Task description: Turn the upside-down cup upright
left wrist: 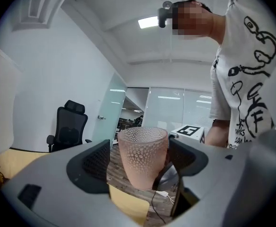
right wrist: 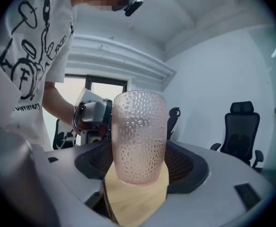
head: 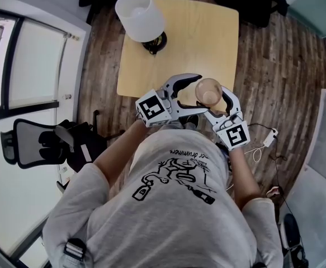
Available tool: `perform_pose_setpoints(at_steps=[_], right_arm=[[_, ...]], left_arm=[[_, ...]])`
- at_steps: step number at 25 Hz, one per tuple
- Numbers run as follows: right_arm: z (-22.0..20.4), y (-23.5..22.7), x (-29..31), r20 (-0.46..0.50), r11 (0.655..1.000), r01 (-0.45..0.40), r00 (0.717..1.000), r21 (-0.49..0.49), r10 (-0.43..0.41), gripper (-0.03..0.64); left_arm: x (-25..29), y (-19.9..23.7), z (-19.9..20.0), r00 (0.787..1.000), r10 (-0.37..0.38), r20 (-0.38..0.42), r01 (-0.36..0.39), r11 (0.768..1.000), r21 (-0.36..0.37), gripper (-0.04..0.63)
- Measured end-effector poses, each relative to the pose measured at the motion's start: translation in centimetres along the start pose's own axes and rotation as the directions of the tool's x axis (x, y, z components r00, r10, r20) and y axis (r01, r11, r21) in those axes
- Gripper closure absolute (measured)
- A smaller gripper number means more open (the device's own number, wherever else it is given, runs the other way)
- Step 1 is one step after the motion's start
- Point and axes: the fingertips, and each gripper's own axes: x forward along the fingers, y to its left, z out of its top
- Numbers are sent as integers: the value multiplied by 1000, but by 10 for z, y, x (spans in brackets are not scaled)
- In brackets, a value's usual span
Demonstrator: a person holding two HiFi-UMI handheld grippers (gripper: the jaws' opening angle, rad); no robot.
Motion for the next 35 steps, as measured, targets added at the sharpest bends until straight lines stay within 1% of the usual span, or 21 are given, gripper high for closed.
perform_pose_setpoints(at_steps=[2,4,7,10,14,19,27,31,35], right_arm=[[1,4,0,30,998,-34,999,54,33,295],[3,7,0,51,995,-58,997,85,54,295],[1,10,1,60,994,-79,995,80,74,295],[-6,11,4,38,993,-88,996,79,85,295],[-22,8,7,-30,994,-96,995,60,98,296],[-50,-1,13,-132,994,-105,985,34,109,296],[-116,-6,23,-288,992,-126,949,29,128,296],[-142,-6,30,-333,990,-135,932,42,142,296],[-169,-8,33,-364,989,-141,919,54,151,296]], left_arm=[[4,-4,0,1000,-24,-10,24,999,23,215],[7,-6,1,999,-39,-15,40,998,39,215],[11,-8,0,998,-48,-28,50,997,63,216],[14,-8,-6,998,-48,-49,52,995,89,218],[17,-3,-18,996,-36,-85,46,992,117,221],[21,10,-42,991,-20,-132,36,992,122,222],[26,28,-105,973,10,-232,20,992,125,222],[27,35,-131,961,22,-276,16,991,135,222],[29,42,-156,954,29,-297,13,991,137,222]])
